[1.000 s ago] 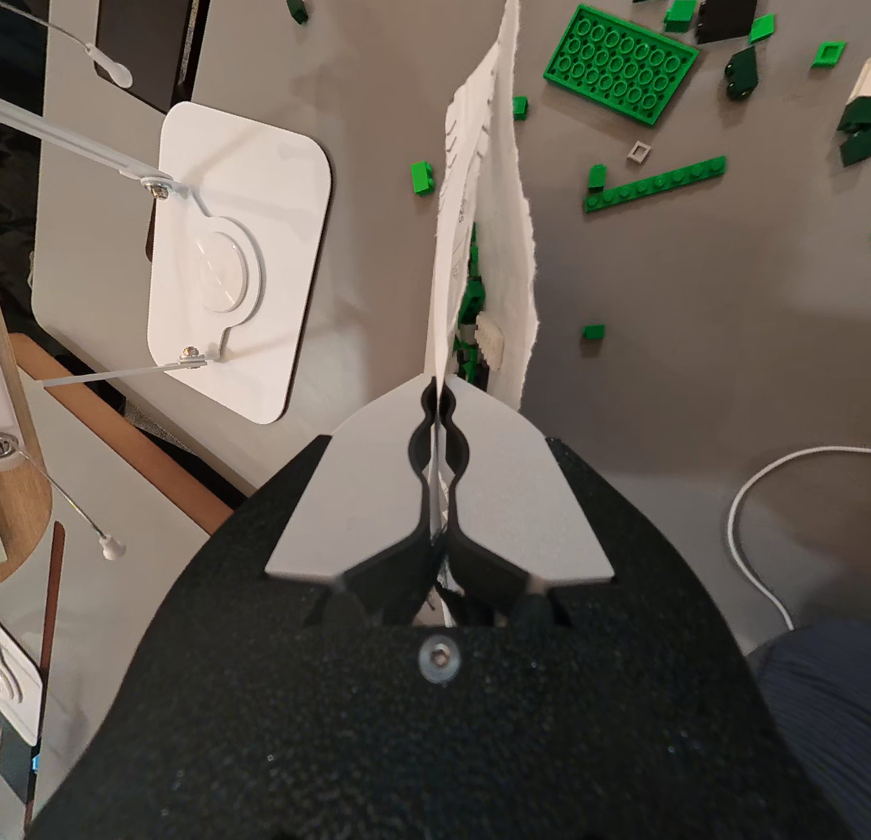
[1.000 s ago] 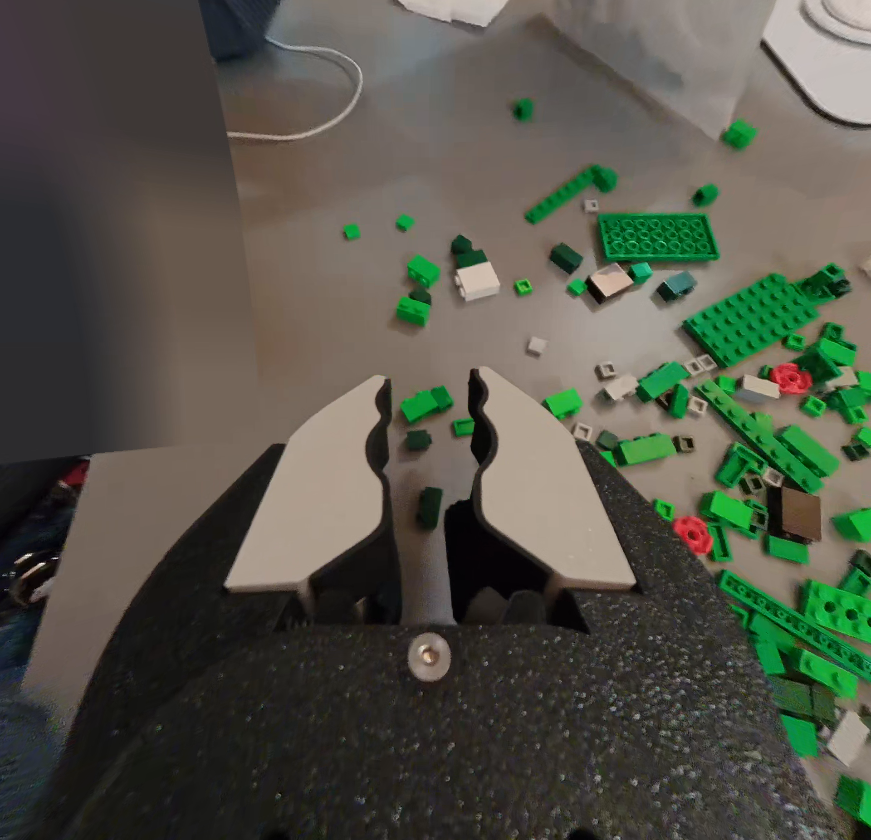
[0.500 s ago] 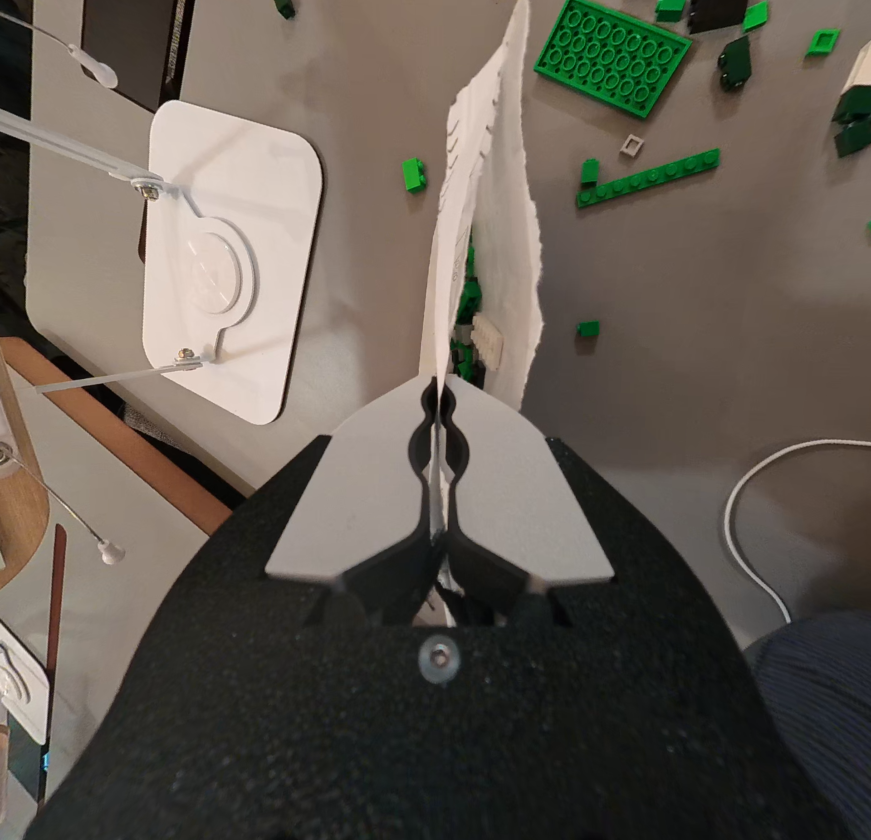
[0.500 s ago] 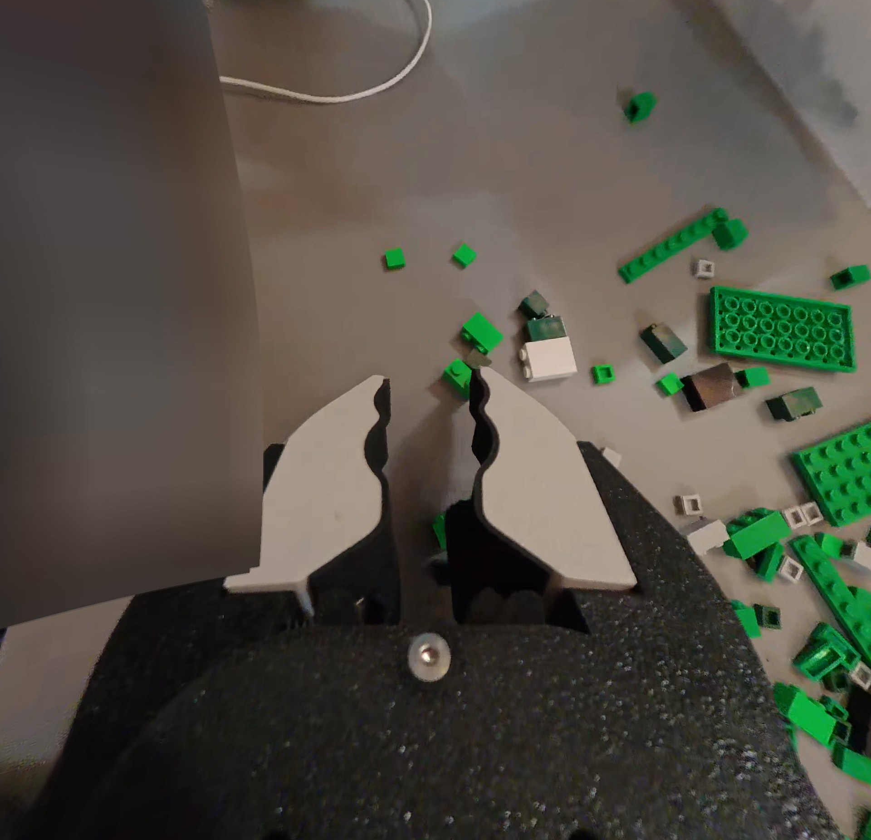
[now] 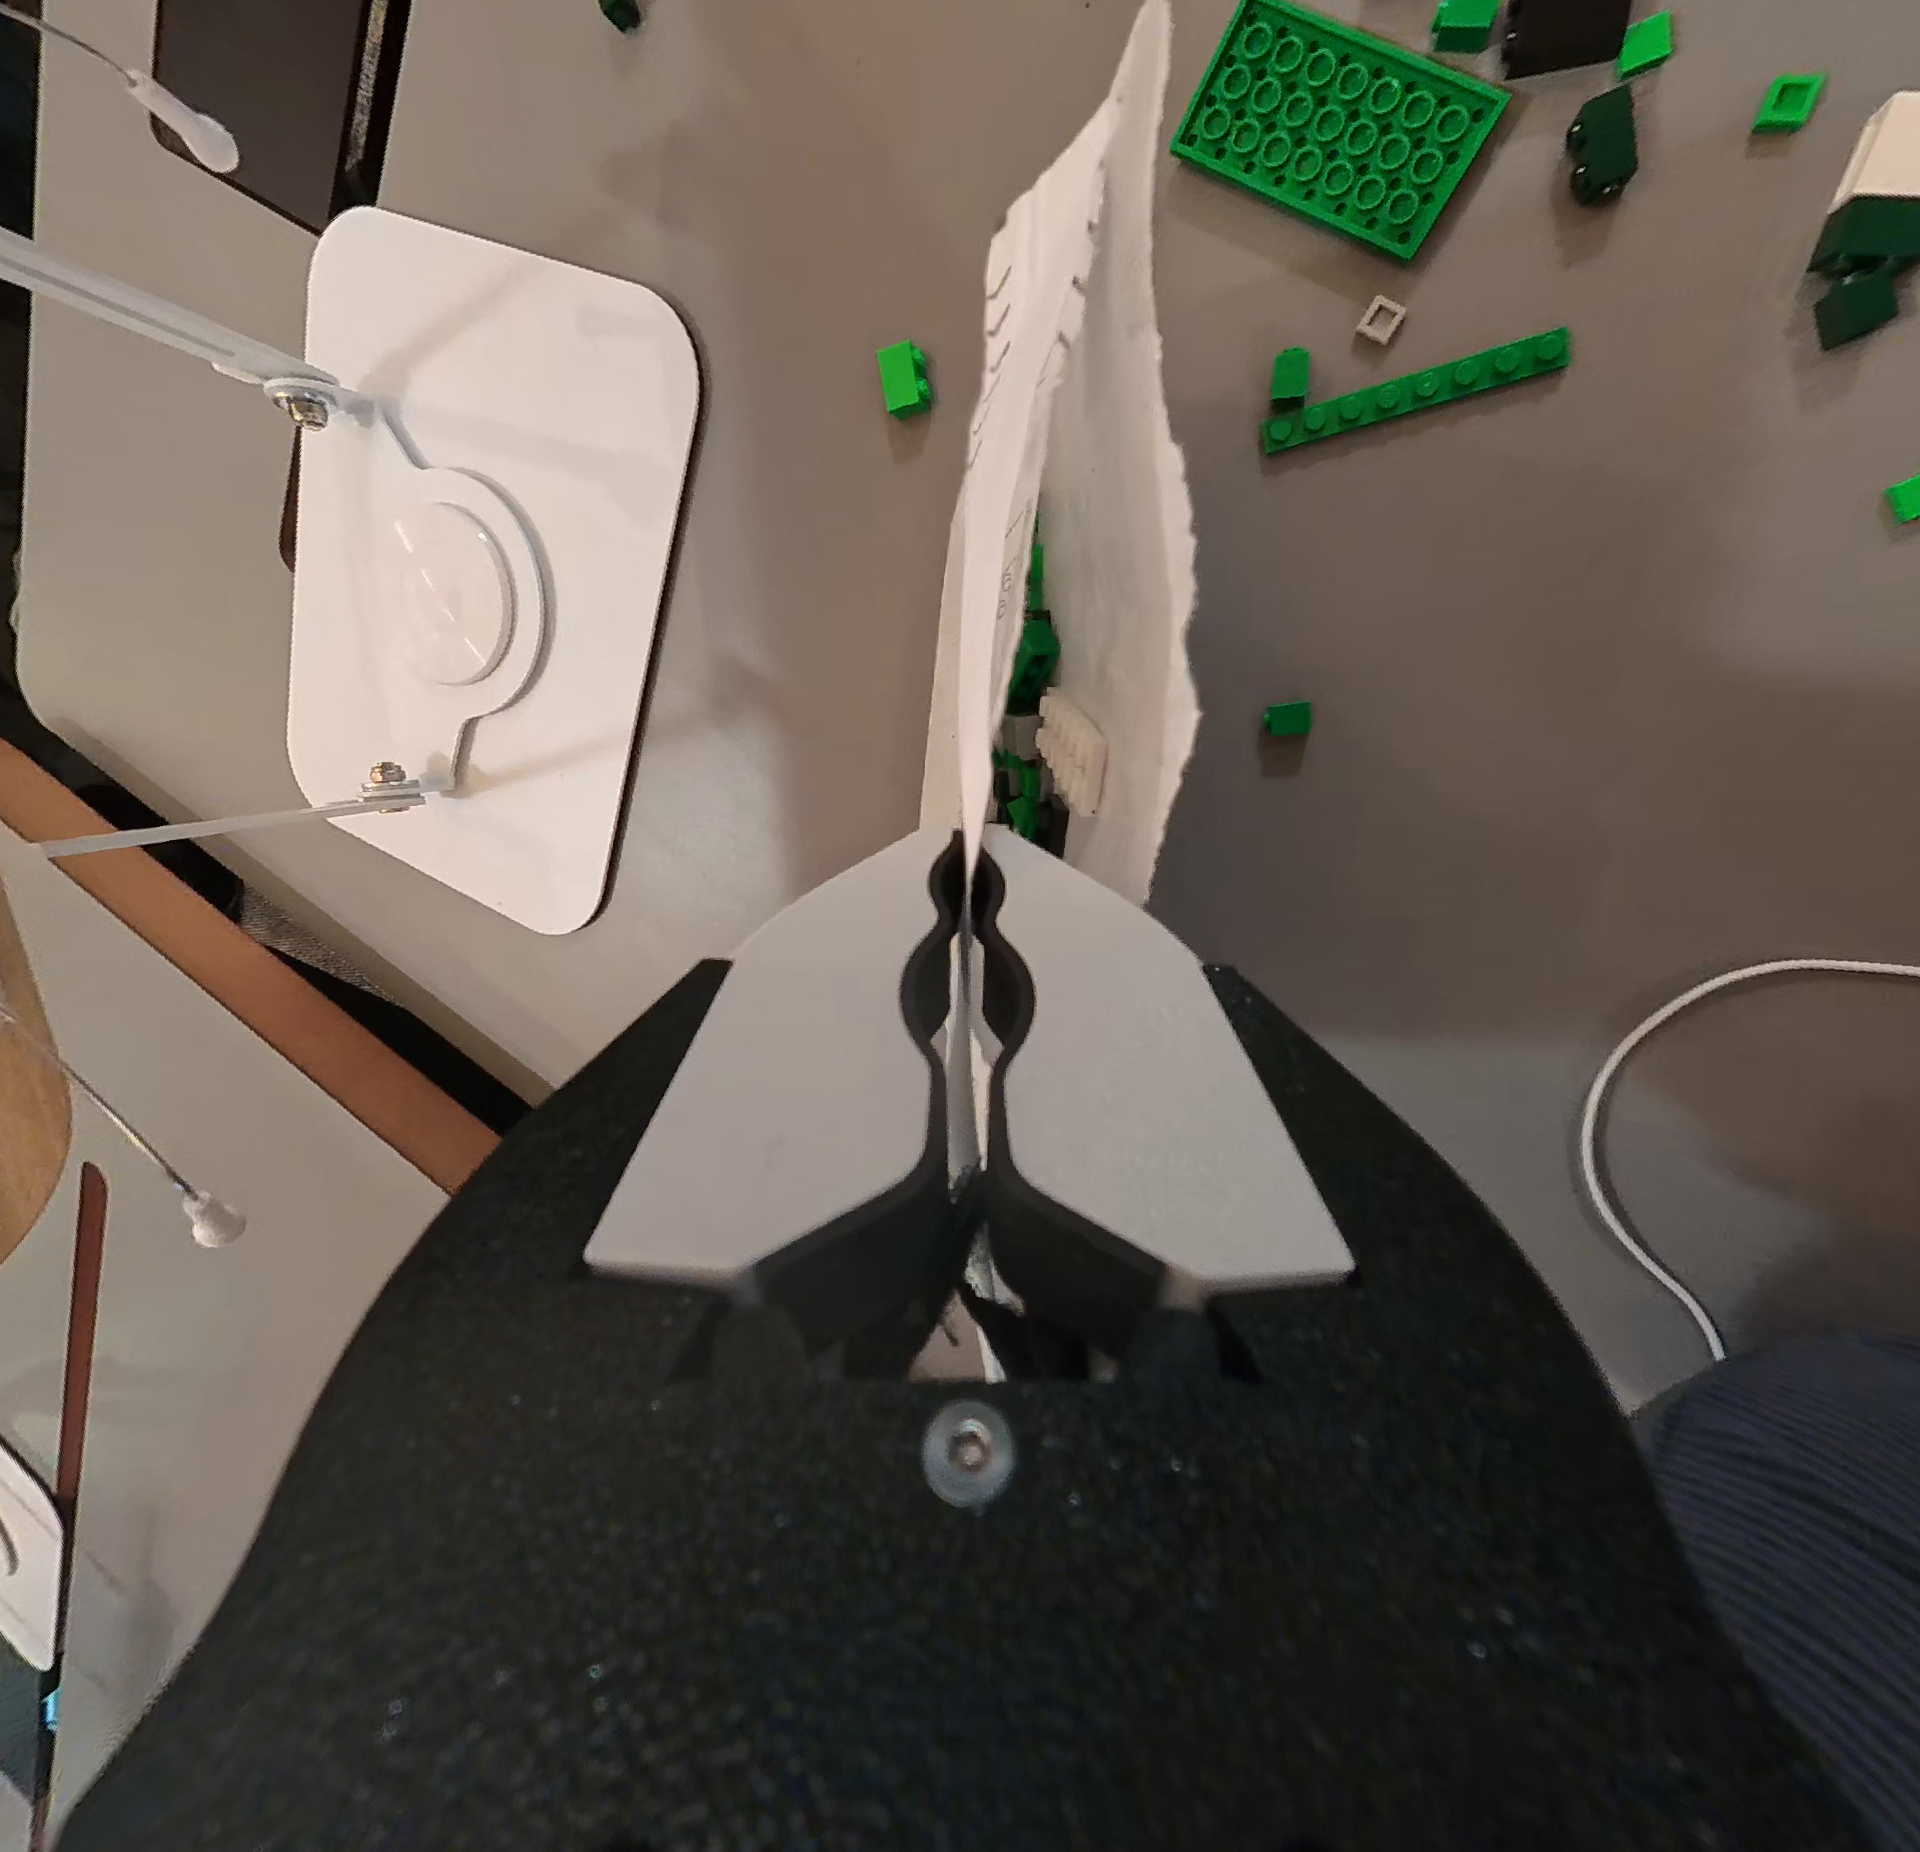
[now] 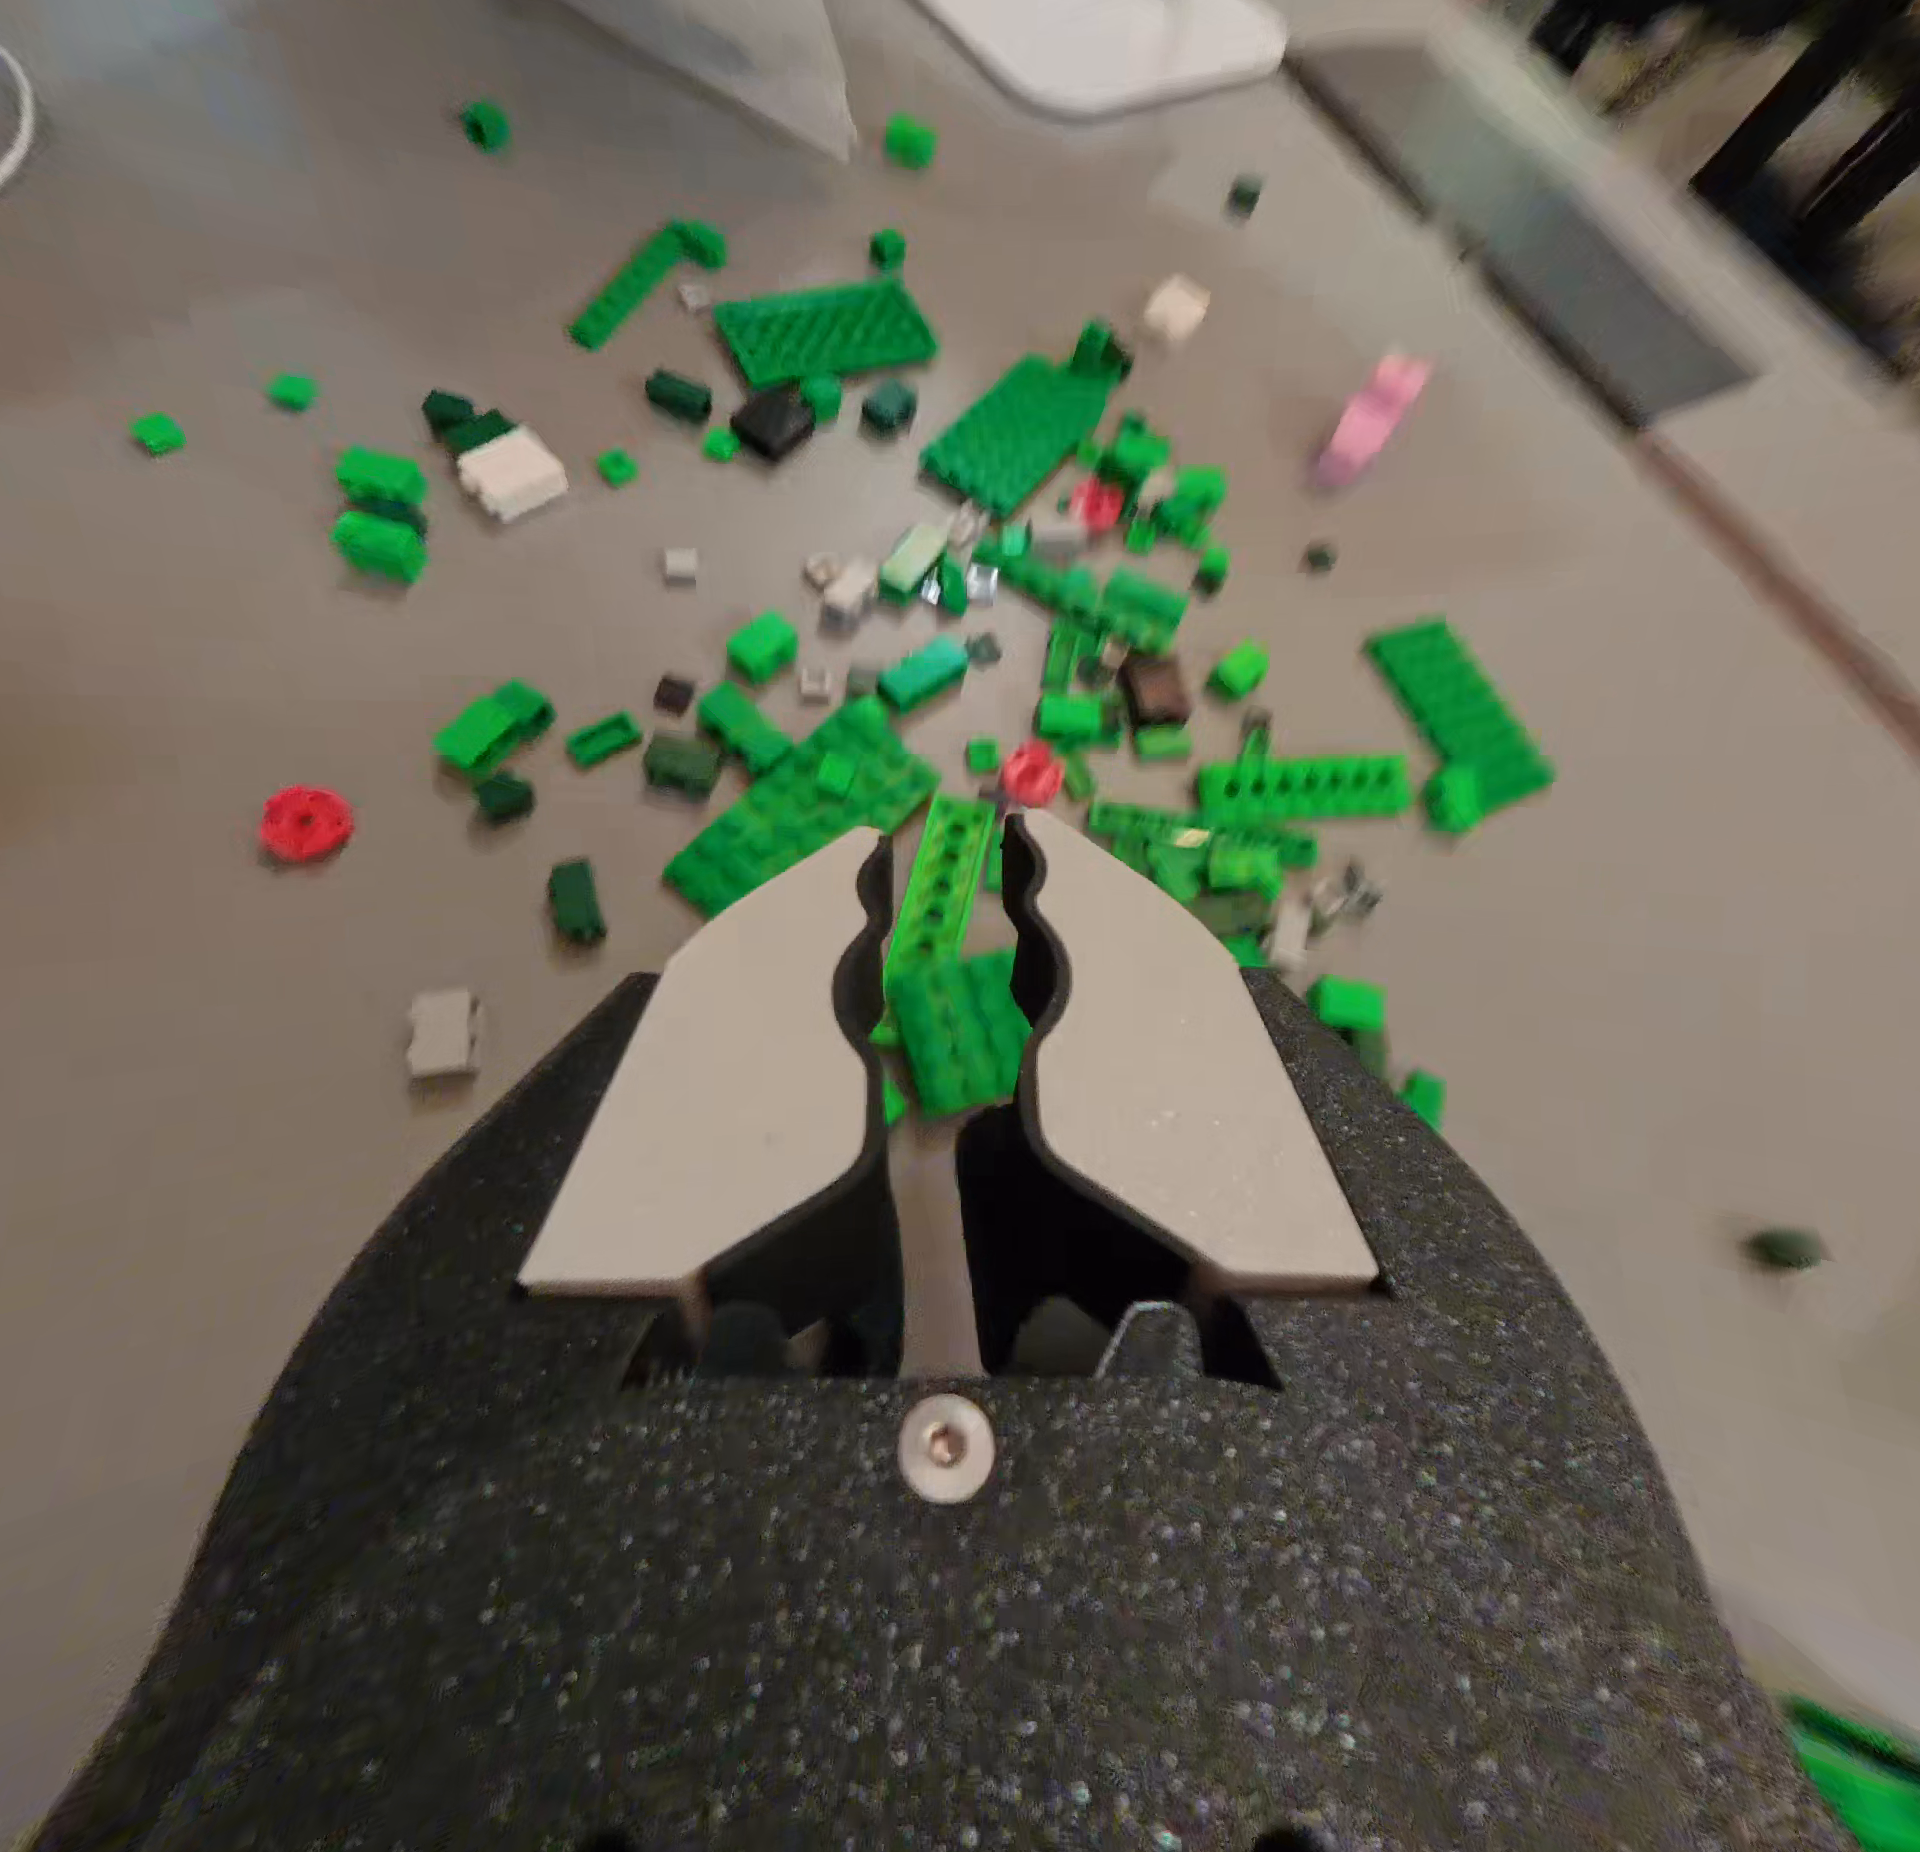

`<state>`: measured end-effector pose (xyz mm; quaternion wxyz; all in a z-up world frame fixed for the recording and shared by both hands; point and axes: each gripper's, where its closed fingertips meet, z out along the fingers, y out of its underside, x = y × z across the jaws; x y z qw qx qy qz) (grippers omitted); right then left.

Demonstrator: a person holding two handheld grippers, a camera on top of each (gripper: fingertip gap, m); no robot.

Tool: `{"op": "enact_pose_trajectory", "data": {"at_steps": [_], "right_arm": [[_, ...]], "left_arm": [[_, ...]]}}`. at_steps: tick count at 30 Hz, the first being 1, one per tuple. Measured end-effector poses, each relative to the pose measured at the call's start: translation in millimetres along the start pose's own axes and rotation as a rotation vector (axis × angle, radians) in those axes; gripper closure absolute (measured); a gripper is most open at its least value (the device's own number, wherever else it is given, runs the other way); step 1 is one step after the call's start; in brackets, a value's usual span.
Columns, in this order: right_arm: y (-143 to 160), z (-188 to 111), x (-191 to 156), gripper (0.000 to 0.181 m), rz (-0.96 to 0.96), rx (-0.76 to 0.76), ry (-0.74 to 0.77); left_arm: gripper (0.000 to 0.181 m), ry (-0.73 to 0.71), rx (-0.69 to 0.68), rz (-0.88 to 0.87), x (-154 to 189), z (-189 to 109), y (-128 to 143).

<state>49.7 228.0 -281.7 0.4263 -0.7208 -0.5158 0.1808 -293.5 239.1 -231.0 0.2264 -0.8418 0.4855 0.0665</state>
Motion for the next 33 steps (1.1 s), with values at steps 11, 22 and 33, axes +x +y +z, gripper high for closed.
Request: {"op": "enact_pose_trajectory", "data": {"at_steps": [11, 22, 33], "right_arm": [[27, 1, -5, 0.161, 0.092, -0.118, -0.077], [57, -23, -9, 0.169, 0.189, -0.247, -0.089], [20, 30, -37, 0.163, -0.045, -0.195, -0.160]], "left_arm": [[0.181, 0.012, -0.012, 0.003, 2, 3, 0], [0.181, 0.014, -0.010, -0.003, 2, 2, 1], [0.181, 0.015, -0.024, -0.001, 2, 4, 1]]}}
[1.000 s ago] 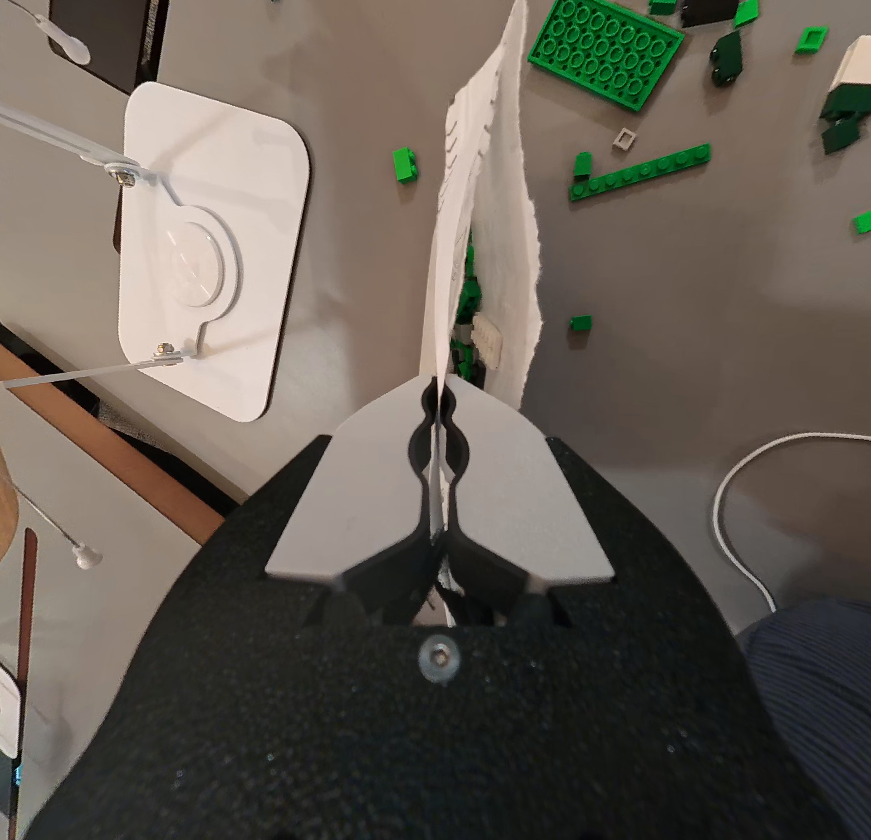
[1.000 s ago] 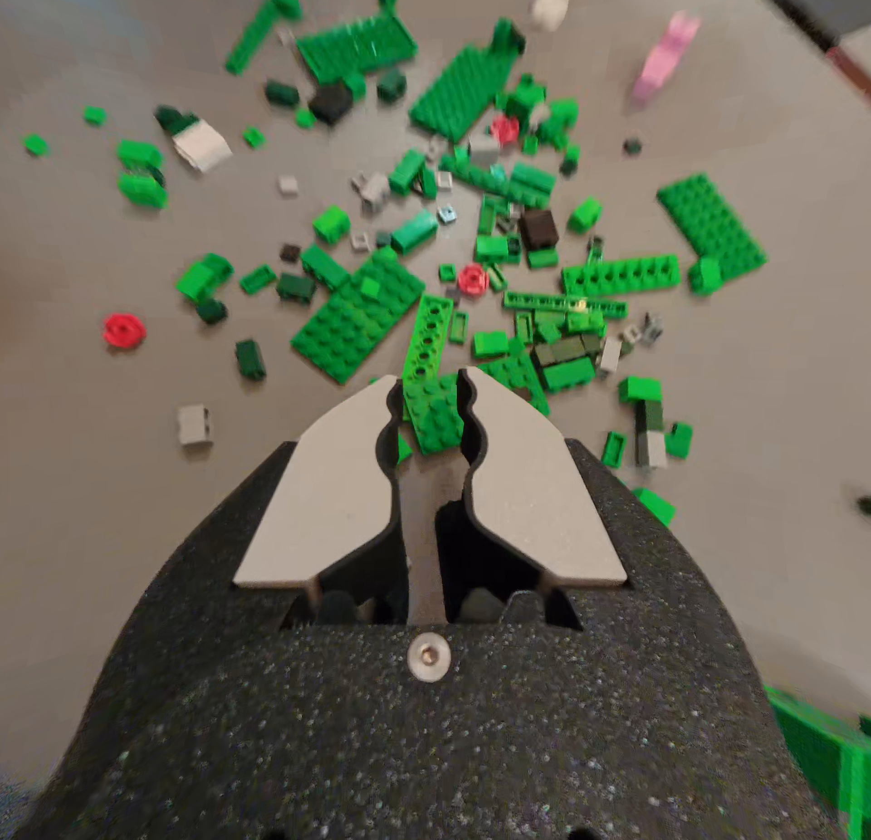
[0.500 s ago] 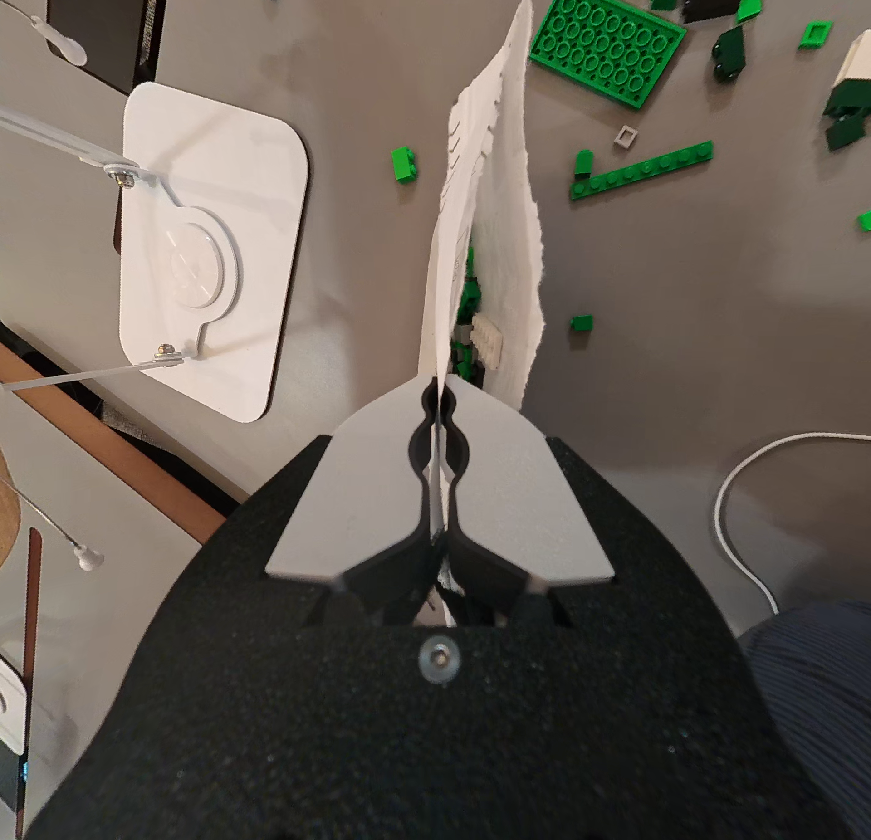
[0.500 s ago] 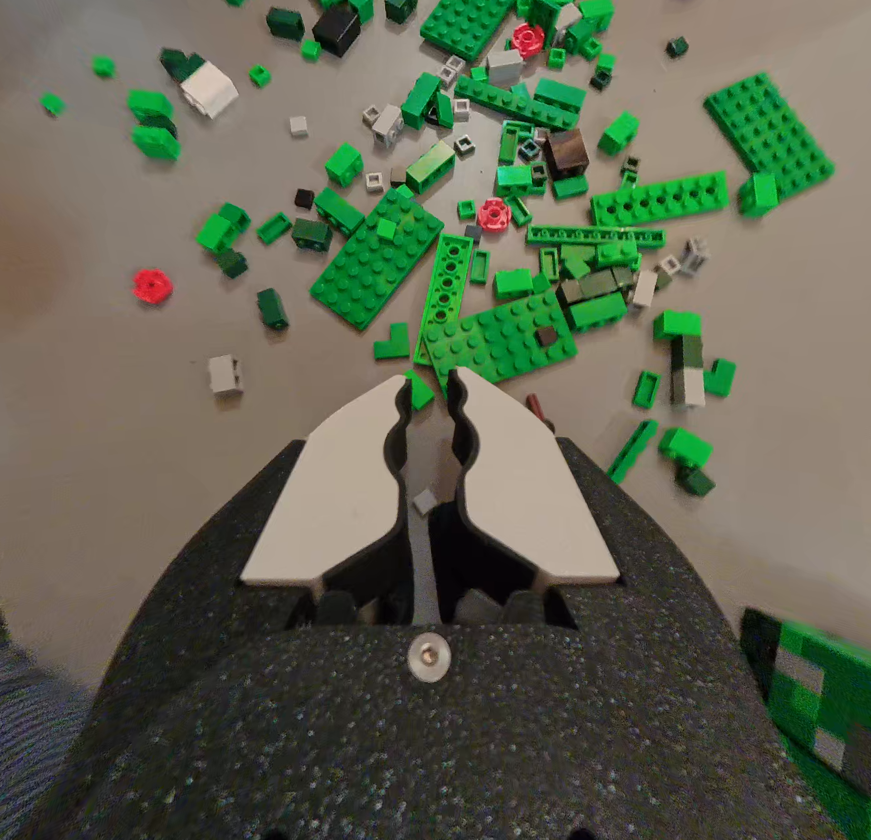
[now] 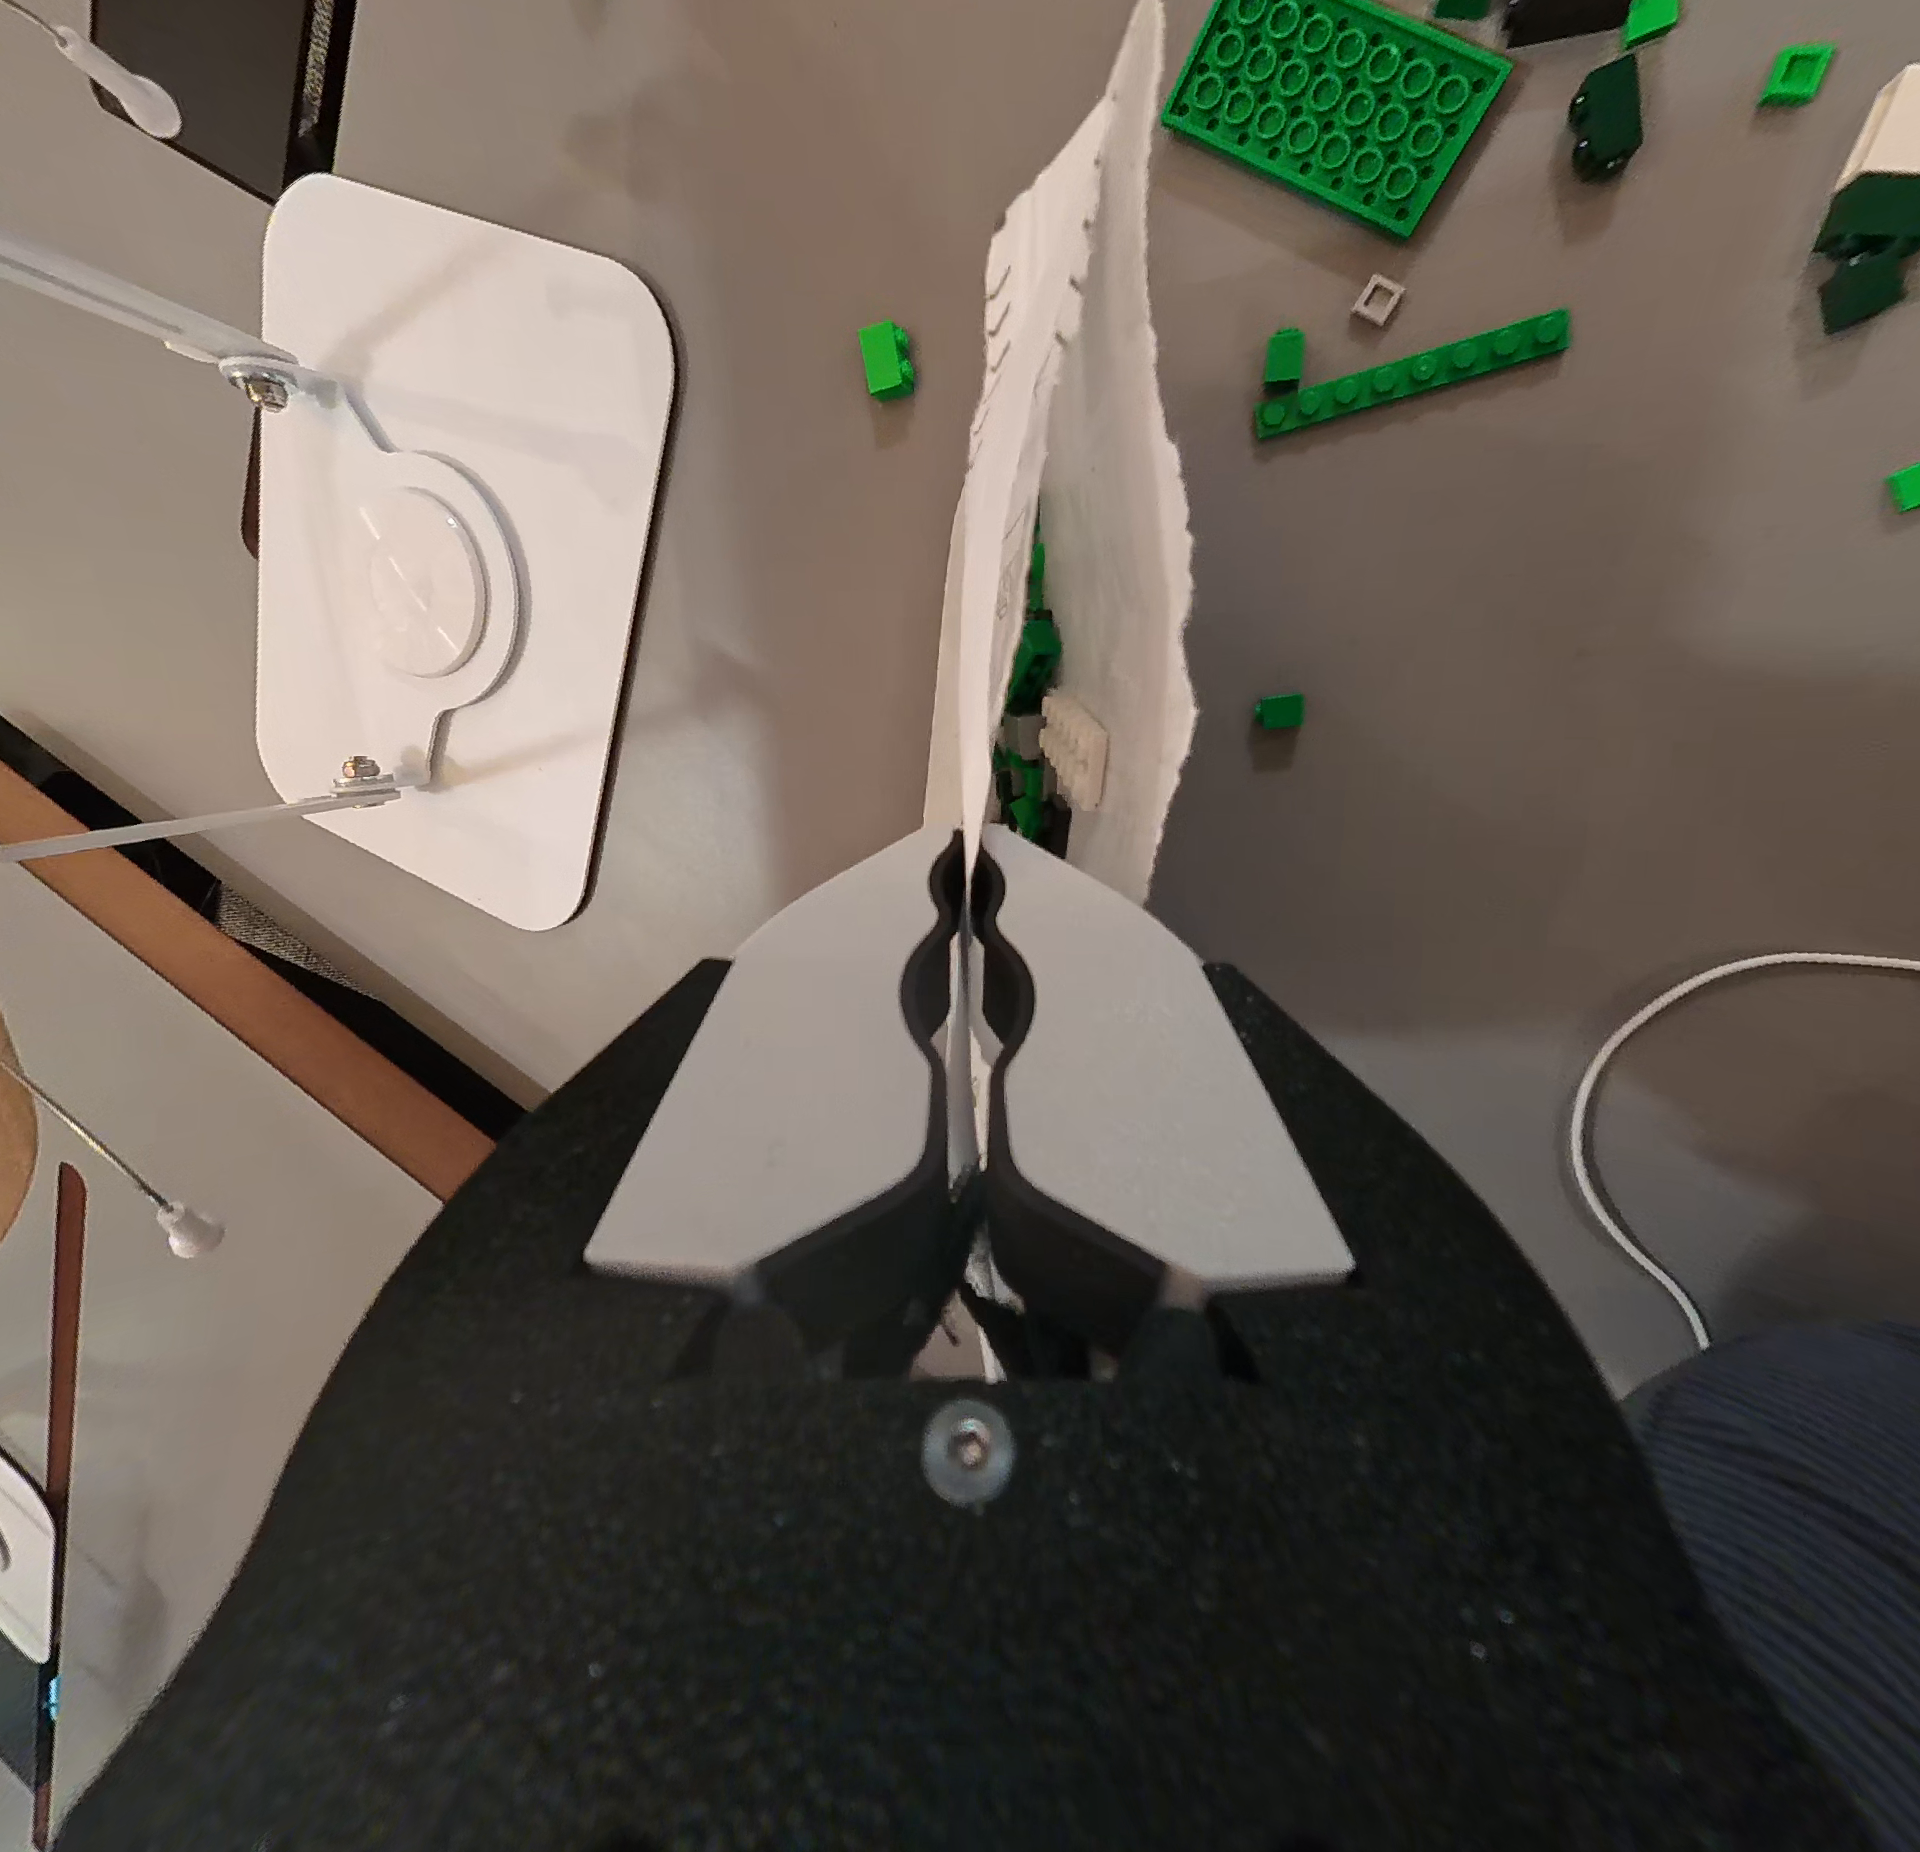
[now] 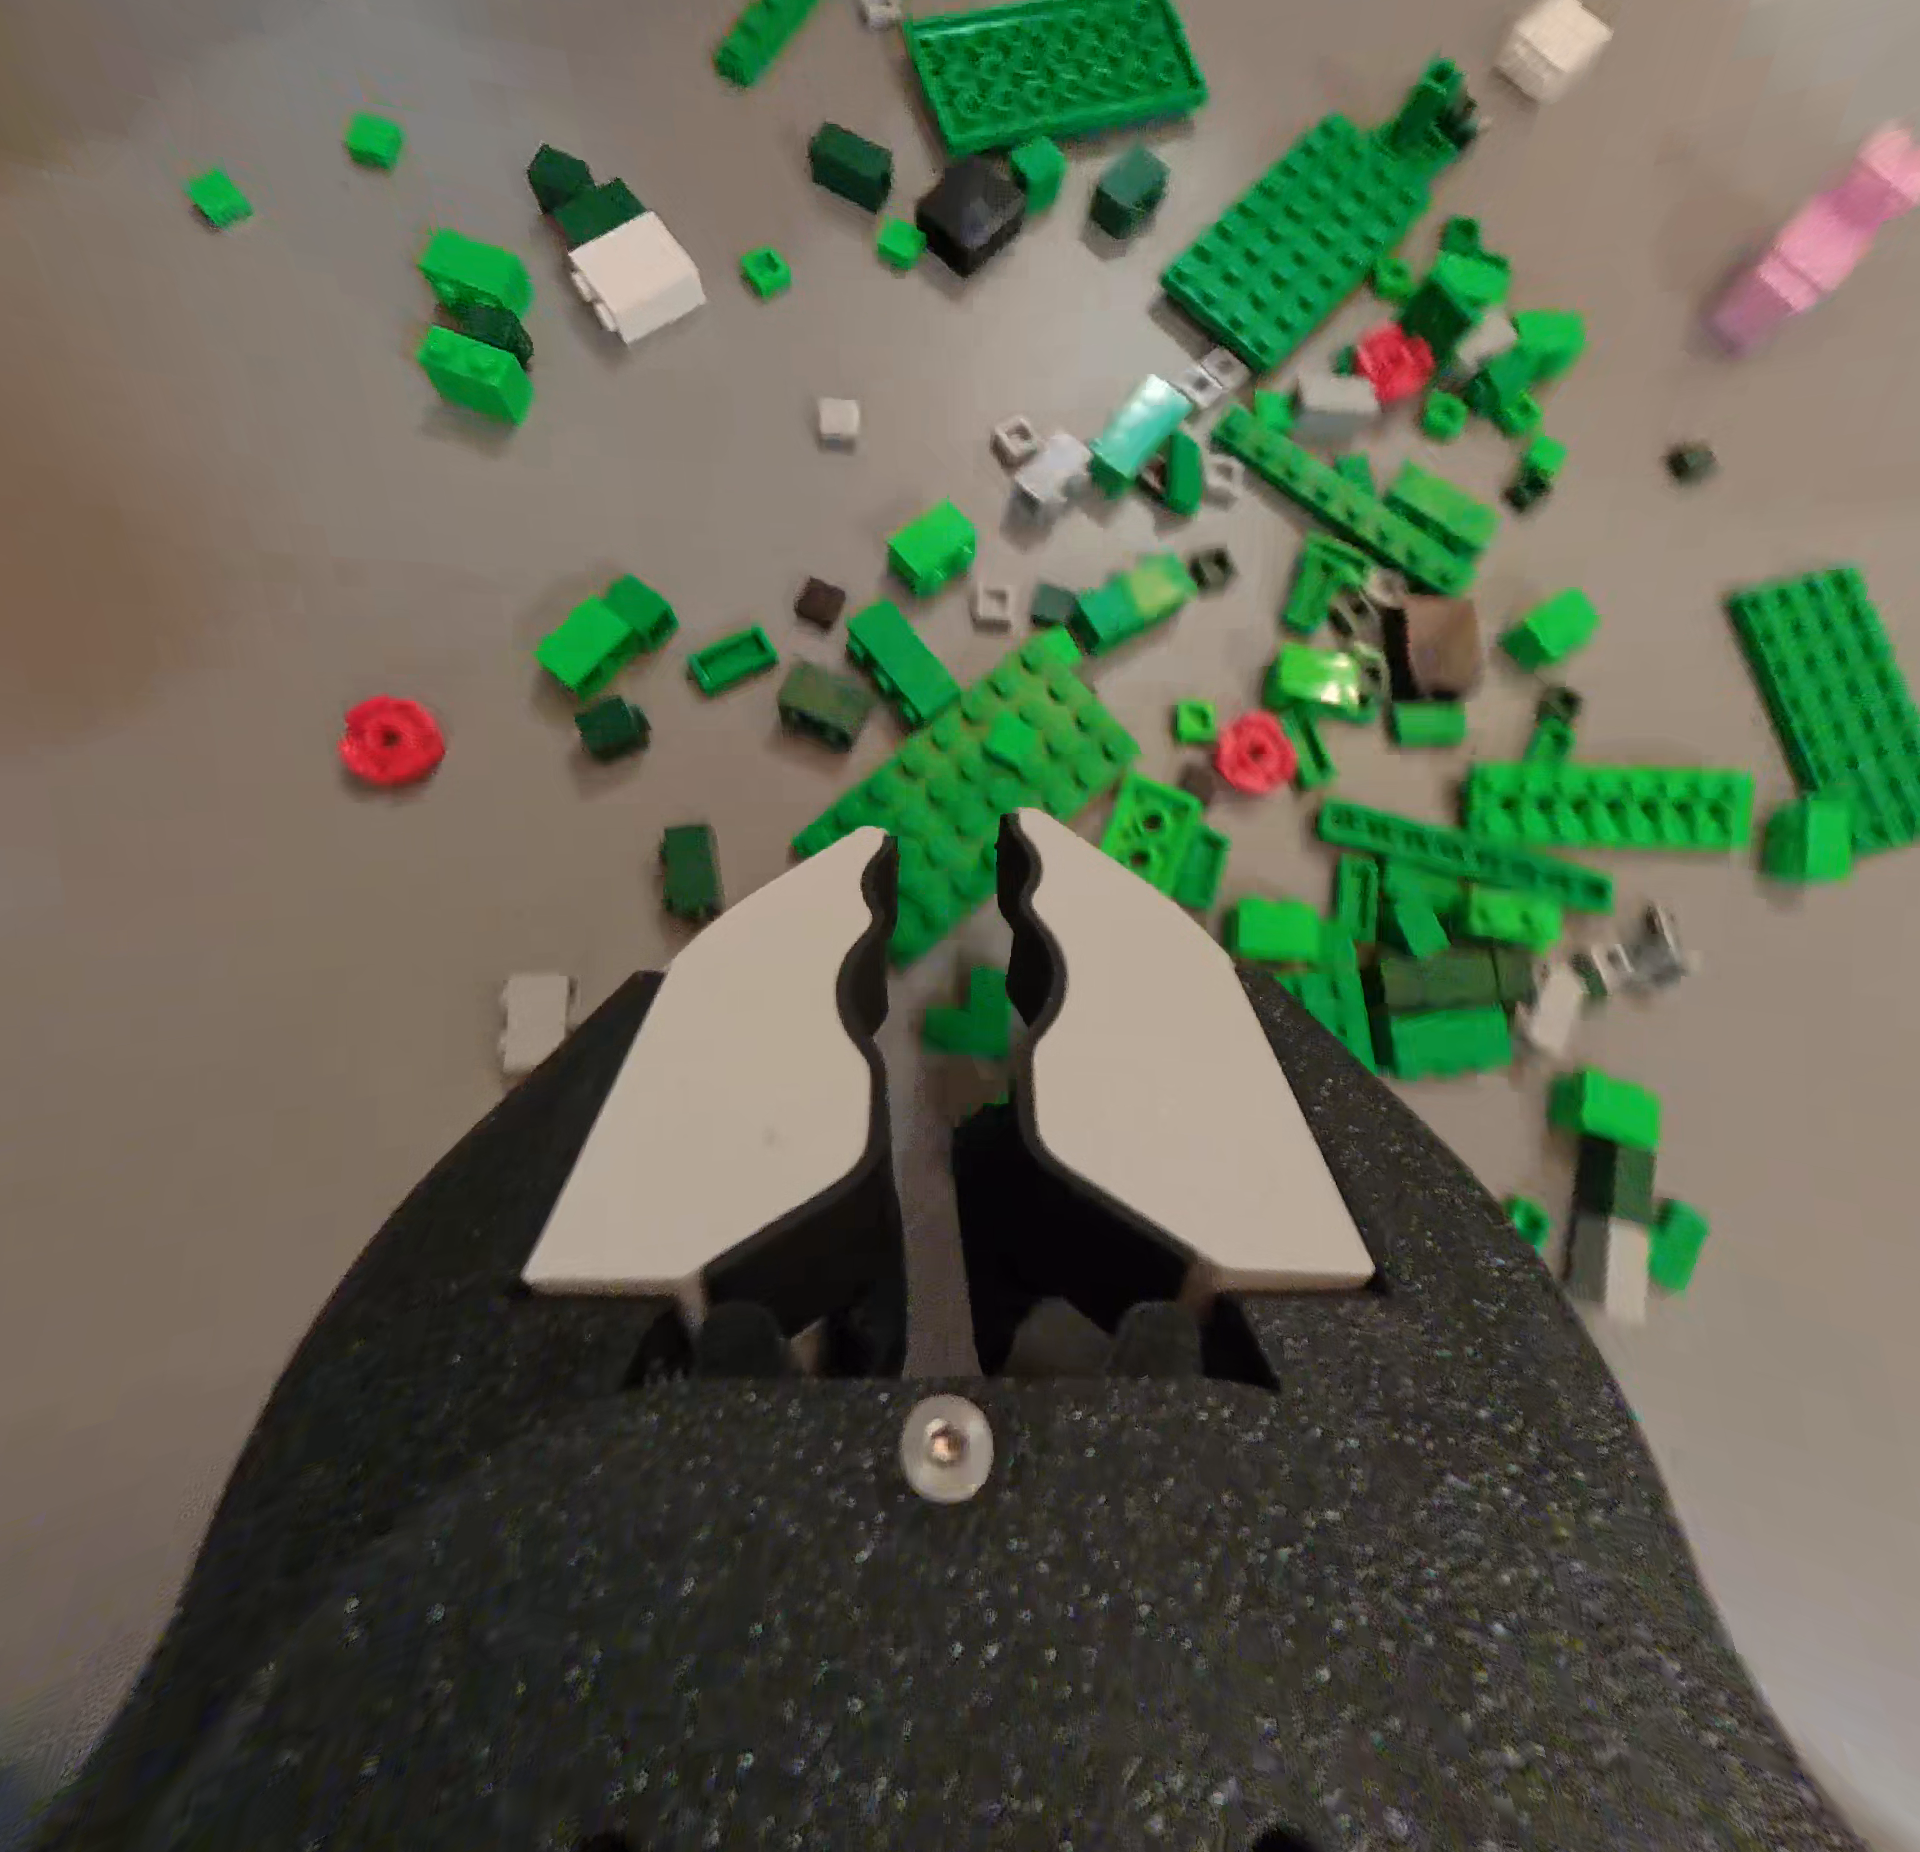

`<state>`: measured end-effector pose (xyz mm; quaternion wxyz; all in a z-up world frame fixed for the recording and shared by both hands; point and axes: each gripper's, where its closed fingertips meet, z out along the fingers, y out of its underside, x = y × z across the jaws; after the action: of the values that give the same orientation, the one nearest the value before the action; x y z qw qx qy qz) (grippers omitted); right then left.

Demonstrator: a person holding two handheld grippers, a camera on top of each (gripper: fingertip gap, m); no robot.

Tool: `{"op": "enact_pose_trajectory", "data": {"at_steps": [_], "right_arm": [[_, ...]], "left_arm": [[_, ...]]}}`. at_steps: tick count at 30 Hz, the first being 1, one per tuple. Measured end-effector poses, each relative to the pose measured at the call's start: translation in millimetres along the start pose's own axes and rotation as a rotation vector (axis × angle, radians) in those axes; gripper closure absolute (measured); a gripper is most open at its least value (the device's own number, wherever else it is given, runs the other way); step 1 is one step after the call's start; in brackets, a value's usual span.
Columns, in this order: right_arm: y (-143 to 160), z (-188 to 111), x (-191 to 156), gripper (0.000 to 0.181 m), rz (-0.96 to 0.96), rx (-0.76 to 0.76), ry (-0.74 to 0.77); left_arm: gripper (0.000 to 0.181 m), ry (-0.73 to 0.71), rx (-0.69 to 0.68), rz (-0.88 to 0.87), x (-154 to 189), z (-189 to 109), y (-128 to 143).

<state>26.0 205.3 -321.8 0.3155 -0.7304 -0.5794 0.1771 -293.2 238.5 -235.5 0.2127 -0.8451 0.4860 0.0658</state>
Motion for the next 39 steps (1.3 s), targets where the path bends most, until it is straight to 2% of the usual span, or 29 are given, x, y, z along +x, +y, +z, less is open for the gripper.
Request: {"op": "enact_pose_trajectory", "data": {"at_steps": [5, 11, 15, 17, 25, 39], "right_arm": [[-19, 23, -8, 0.167, -0.103, -0.007, 0.031], [-25, 28, -19, 0.171, -0.109, 0.020, -0.027], [-44, 31, -16, 0.166, -0.084, 0.087, -0.002], [-49, 35, -19, 0.165, -0.043, 0.108, -0.053], [-38, 41, -22, 0.169, 0.041, 0.060, -0.140], [-30, 40, -20, 0.168, -0.031, -0.048, -0.069]], "left_arm": [[0.181, -0.003, -0.004, -0.008, -1, -1, 2], [0.181, -0.004, 0.000, -0.011, 0, -2, 3], [0.181, -0.001, 0.004, -0.007, 1, -3, 2], [0.181, 0.000, 0.009, -0.005, 2, -5, 1], [0.181, -0.002, 0.022, 0.000, 3, -8, 0], [0.181, -0.008, -0.003, 0.010, 3, -5, 0]]}}
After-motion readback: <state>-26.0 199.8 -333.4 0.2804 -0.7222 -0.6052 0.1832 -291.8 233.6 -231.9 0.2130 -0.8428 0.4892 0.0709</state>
